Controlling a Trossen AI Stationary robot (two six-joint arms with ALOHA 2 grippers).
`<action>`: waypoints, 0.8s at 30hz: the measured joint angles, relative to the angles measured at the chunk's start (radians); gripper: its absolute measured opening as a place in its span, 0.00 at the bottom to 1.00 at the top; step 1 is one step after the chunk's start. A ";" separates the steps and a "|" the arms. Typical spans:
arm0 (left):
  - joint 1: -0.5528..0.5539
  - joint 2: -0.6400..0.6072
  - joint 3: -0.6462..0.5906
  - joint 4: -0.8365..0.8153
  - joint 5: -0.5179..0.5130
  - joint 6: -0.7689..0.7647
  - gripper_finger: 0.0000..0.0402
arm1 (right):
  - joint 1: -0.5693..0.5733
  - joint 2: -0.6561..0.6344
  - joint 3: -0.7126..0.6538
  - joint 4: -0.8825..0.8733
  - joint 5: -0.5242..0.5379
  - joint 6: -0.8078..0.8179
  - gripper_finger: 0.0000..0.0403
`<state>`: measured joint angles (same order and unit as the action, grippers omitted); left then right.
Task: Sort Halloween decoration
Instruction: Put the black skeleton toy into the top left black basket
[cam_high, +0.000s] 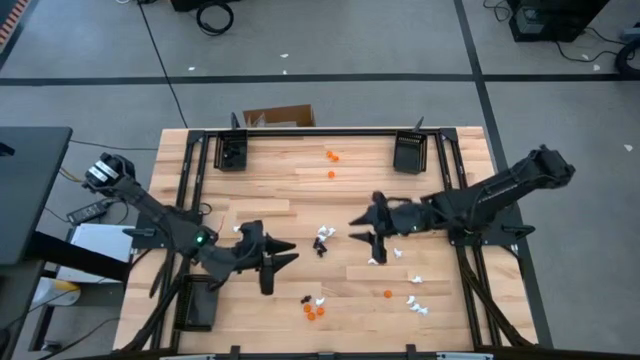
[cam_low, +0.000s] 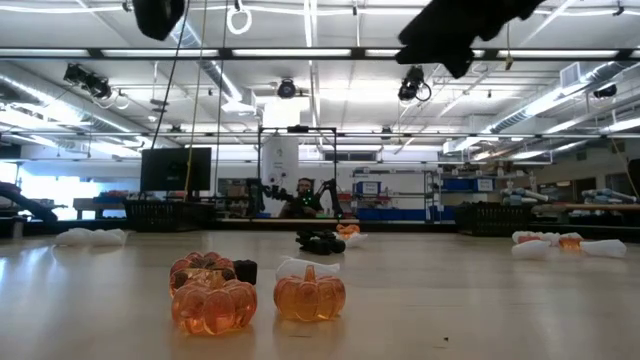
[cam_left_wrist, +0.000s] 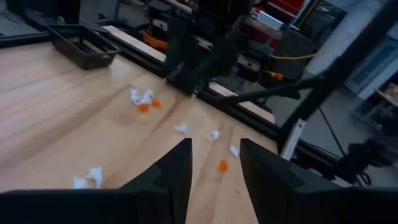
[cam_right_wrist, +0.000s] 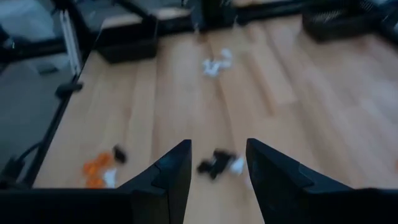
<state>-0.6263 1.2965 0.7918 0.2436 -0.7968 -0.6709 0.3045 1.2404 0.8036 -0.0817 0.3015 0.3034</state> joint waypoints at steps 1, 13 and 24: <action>-0.012 0.002 0.000 0.001 -0.008 -0.005 0.35 | 0.020 0.000 0.000 -0.022 0.014 0.014 0.40; 0.008 0.163 0.000 0.061 -0.056 -0.162 0.35 | 0.079 -0.003 0.000 -0.209 -0.010 0.121 0.40; 0.147 0.192 0.000 0.037 -0.042 -0.145 0.35 | -0.042 -0.012 0.000 -0.192 0.011 0.034 0.40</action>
<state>-0.4793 1.4887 0.7914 0.2804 -0.8389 -0.8154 0.2628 1.2286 0.8036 -0.2742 0.3129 0.3378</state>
